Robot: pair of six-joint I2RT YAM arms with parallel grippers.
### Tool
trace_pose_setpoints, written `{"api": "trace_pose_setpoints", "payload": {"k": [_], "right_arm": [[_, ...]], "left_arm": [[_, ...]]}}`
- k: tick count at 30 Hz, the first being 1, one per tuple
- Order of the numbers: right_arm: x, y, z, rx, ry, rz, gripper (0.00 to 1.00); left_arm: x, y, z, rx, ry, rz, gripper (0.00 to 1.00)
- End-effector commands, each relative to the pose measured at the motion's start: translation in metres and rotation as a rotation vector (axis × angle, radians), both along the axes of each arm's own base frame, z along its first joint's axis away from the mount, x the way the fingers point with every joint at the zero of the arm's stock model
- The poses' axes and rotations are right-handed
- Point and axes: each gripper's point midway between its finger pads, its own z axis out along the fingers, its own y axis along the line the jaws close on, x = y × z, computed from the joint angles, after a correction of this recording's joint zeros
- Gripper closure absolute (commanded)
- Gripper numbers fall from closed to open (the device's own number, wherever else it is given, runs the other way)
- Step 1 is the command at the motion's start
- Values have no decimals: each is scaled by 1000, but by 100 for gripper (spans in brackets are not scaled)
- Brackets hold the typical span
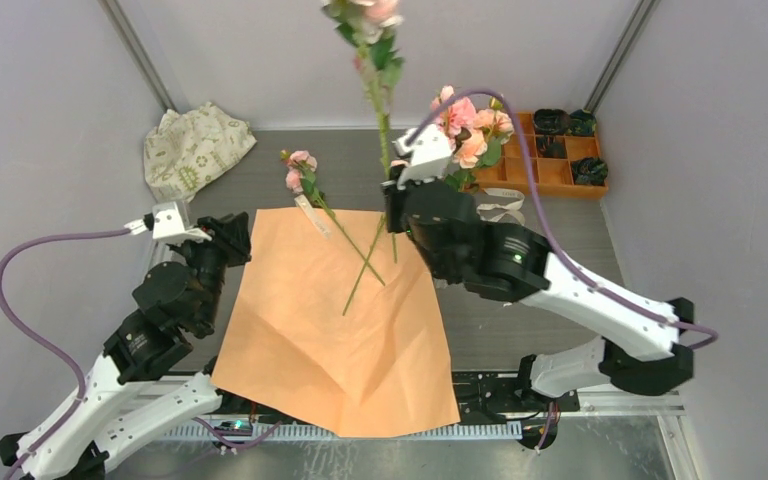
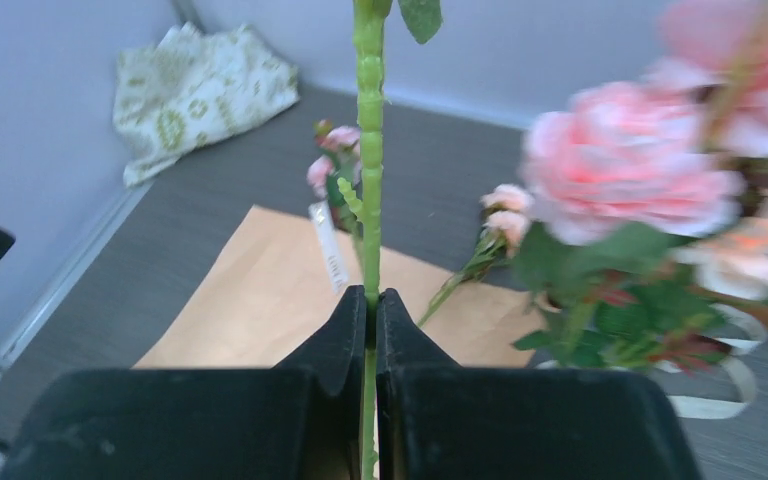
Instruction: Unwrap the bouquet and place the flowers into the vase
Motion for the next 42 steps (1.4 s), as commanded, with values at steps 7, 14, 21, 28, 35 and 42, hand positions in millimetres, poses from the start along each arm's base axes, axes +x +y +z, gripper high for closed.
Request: {"api": "trace_pose_setpoints", "payload": {"k": [7,14,21,28,35,42], "right_arm": [[11,-96,37,25,-271,-339,99],[13,-123,16,36,-342,-464,99],[27,-139,14,73,-373,-522,99],[33,-144,19,75,-391,-532,99],[50,-143,-9,83,-400,-514,99],[54,-142,-42,99,-411,-474,99]], "left_arm": [[12,-29,3,-55,-3,-65,74],[20,-45,-3,-44,18,-99,74],[23,-55,-6,-43,29,-124,74],[25,-58,-12,-41,39,-125,74],[29,-66,-16,-30,51,-143,75],[30,-67,-17,-23,52,-144,75]]}}
